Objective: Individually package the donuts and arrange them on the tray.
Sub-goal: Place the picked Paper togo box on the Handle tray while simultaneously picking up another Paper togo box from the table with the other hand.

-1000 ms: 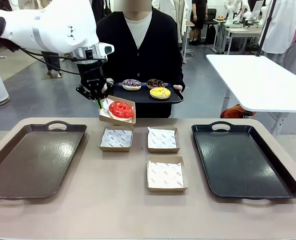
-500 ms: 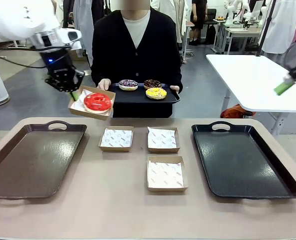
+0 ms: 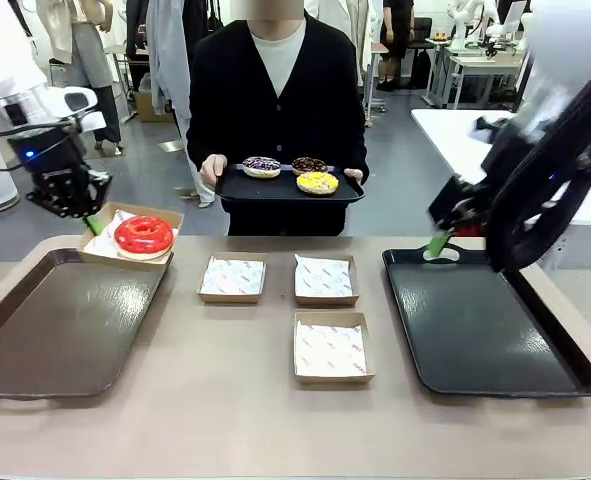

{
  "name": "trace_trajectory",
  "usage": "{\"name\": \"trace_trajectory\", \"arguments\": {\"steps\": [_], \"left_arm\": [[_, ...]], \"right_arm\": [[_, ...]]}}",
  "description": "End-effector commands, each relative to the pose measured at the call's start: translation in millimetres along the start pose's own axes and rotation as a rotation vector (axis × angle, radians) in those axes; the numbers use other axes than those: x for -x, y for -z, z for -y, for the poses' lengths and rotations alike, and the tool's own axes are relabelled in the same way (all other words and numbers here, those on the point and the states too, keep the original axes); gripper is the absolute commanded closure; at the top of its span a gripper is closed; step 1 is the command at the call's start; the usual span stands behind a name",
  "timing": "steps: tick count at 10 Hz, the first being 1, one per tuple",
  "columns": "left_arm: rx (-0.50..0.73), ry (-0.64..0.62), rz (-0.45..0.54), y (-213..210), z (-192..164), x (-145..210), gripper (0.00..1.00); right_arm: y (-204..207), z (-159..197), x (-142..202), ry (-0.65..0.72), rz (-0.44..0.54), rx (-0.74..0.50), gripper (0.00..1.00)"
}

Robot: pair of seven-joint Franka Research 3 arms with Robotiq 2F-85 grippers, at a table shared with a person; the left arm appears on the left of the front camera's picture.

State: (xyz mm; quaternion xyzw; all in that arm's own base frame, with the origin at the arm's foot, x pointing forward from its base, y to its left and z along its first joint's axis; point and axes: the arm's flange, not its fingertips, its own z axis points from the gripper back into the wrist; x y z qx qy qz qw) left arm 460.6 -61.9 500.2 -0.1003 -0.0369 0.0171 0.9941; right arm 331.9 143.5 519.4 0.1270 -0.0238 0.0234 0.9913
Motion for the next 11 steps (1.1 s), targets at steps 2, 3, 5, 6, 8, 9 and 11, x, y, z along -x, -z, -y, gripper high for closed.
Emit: {"name": "trace_trajectory", "arguments": {"steps": [2,3,5,6,8,9,11], "left_arm": [[0.049,-0.03,-0.002,11,-31,9,0.99],[0.033,-0.044,-0.021,14,-36,5,0.99],[0.015,-0.079,-0.024,20,-39,-6,0.99],[0.015,-0.063,-0.031,16,-39,6,0.99],[0.015,-0.063,-0.031,16,-39,6,0.99],[0.015,-0.063,-0.031,16,-39,6,0.99],[0.015,-0.063,-0.031,16,-39,6,0.99]], "right_arm": [[53,-14,-12,-0.027,0.002,0.043,0.0],[64,-17,-15,-0.021,-0.002,0.028,0.0],[67,-12,-18,-0.05,-0.005,-0.038,0.0],[67,-19,-13,-0.051,-0.014,0.019,0.0],[67,-19,-13,-0.051,-0.014,0.019,0.0],[67,-19,-13,-0.051,-0.014,0.019,0.0],[67,-19,-13,-0.051,-0.014,0.019,0.0]]}}
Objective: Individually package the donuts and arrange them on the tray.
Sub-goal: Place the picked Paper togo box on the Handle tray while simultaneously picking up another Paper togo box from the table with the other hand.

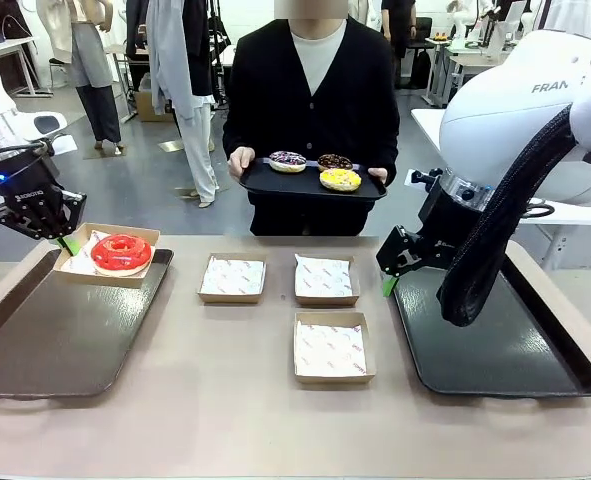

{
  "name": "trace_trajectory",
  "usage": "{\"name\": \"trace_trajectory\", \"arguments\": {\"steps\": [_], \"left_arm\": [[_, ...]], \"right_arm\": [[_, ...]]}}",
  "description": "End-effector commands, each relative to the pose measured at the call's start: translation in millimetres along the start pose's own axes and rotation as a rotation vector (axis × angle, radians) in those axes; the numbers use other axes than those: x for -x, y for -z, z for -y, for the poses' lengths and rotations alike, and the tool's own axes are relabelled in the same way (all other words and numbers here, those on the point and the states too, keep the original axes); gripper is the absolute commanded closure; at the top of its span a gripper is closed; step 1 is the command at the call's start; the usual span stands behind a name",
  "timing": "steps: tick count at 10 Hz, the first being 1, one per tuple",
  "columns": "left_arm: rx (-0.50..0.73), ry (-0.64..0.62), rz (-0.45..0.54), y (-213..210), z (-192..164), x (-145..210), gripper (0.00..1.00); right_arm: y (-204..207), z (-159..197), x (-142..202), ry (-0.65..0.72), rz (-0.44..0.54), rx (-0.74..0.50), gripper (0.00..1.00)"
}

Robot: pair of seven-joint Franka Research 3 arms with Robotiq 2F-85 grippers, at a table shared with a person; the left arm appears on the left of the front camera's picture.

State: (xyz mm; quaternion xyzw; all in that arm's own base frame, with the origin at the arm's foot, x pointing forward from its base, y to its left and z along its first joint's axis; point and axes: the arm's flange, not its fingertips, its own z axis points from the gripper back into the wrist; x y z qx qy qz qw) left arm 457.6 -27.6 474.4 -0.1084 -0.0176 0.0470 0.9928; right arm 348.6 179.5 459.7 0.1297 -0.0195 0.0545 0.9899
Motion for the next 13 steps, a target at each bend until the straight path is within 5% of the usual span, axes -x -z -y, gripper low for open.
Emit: {"name": "trace_trajectory", "arguments": {"steps": [1,3,6,13], "left_arm": [[0.002,0.001,0.002,-2,0,3,0.99],[0.0,0.0,0.0,0,0,0,0.99],[-0.197,0.062,-0.005,7,4,-17,0.99],[-0.139,0.086,-0.029,36,-29,-64,0.99]], "right_arm": [[-1,0,2,0.01,0.002,0.026,0.0],[0,0,0,0.0,0.0,0.001,0.0],[31,-29,-9,0.03,-0.056,0.133,0.0],[128,-45,-53,0.159,0.022,0.264,0.0]]}}
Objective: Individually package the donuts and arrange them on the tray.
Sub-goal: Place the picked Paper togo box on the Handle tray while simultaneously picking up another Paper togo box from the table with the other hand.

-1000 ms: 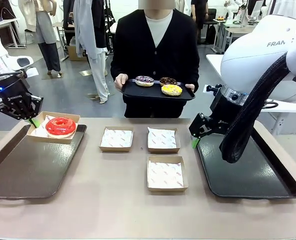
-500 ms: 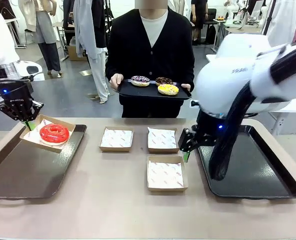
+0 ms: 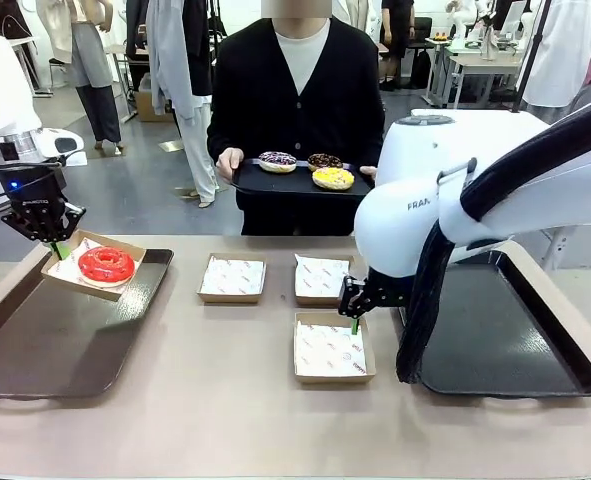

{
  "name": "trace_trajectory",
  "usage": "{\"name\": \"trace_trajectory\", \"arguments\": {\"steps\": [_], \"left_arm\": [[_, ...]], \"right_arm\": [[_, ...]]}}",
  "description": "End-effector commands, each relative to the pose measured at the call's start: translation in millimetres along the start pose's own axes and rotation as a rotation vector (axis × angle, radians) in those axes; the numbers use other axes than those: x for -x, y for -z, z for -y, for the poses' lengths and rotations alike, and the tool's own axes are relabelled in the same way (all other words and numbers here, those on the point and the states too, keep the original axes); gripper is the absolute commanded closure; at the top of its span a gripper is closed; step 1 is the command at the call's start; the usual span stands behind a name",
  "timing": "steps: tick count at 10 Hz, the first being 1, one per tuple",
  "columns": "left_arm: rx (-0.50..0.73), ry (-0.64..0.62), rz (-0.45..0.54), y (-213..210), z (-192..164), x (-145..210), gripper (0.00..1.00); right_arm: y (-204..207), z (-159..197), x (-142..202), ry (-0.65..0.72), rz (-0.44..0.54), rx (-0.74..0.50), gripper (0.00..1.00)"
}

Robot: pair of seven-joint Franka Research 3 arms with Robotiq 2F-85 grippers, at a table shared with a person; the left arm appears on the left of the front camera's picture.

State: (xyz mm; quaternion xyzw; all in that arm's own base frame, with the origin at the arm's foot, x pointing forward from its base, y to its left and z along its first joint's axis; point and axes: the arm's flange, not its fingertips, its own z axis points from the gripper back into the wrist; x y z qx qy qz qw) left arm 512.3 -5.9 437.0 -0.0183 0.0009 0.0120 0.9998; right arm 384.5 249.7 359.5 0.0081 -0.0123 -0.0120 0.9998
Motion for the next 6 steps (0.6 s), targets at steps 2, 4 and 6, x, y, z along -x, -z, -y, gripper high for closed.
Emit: {"name": "trace_trajectory", "arguments": {"steps": [2,4,6], "left_arm": [[0.059,0.016,0.012,14.4,-5.8,-17.9,0.99],[0.069,0.041,0.018,18.5,-1.5,-24.7,0.99],[0.036,-0.002,0.001,18.9,-1.6,-15.1,0.99]], "right_arm": [[19.4,-15.9,-21.5,0.046,0.051,0.006,0.0],[20.9,-16.1,-25.0,0.069,0.035,-0.001,0.0],[19.7,-7.7,-19.5,0.029,0.027,-0.01,0.0]]}}
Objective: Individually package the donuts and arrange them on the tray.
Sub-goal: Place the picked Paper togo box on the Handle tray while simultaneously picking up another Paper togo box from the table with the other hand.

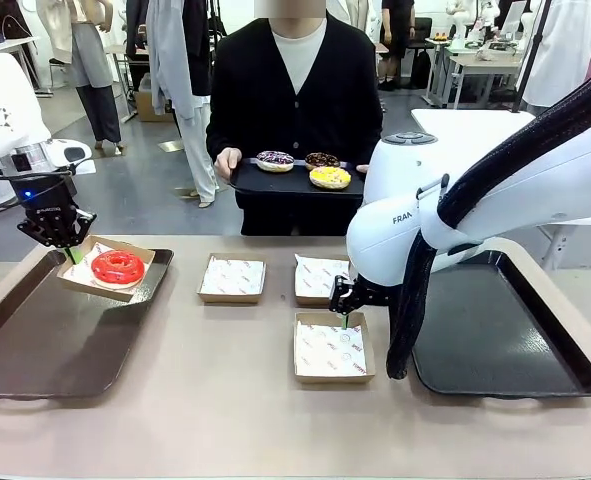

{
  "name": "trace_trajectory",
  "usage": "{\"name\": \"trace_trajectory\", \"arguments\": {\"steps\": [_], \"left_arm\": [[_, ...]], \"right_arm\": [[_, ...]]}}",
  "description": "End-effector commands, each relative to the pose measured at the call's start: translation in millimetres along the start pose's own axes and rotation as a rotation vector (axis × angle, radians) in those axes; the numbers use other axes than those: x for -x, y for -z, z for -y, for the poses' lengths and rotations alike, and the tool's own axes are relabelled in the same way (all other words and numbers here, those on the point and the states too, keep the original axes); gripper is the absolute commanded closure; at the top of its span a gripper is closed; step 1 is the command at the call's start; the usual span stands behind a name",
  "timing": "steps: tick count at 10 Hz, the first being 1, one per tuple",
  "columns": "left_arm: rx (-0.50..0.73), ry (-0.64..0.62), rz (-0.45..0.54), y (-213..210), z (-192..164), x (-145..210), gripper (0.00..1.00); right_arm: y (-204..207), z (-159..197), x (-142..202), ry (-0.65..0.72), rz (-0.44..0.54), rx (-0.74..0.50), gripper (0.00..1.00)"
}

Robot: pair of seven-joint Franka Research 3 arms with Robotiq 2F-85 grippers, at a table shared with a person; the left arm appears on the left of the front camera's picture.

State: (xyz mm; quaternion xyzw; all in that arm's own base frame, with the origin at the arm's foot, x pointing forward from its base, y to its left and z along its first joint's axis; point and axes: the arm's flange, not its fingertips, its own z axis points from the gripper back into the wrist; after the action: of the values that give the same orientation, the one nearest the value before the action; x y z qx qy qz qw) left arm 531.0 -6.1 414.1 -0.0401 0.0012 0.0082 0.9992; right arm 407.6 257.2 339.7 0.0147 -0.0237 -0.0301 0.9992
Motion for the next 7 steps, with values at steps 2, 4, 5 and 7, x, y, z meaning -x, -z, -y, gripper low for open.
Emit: {"name": "trace_trajectory", "arguments": {"steps": [2,4,5,7], "left_arm": [[-0.007,-0.01,0.003,-4,-1,4,0.99],[0.027,0.001,-0.023,1,1,-6,0.99],[0.04,0.0,-0.025,0,1,-11,0.99],[0.015,-0.016,-0.009,-2,4,-17,0.99]], "right_arm": [[-1,0,3,-0.007,0.004,0.003,0.0],[2,-5,4,0.032,0.04,0.014,0.0],[5,-4,2,0.086,0.055,0.012,0.0],[16,-4,1,0.108,0.039,0.021,0.0]]}}
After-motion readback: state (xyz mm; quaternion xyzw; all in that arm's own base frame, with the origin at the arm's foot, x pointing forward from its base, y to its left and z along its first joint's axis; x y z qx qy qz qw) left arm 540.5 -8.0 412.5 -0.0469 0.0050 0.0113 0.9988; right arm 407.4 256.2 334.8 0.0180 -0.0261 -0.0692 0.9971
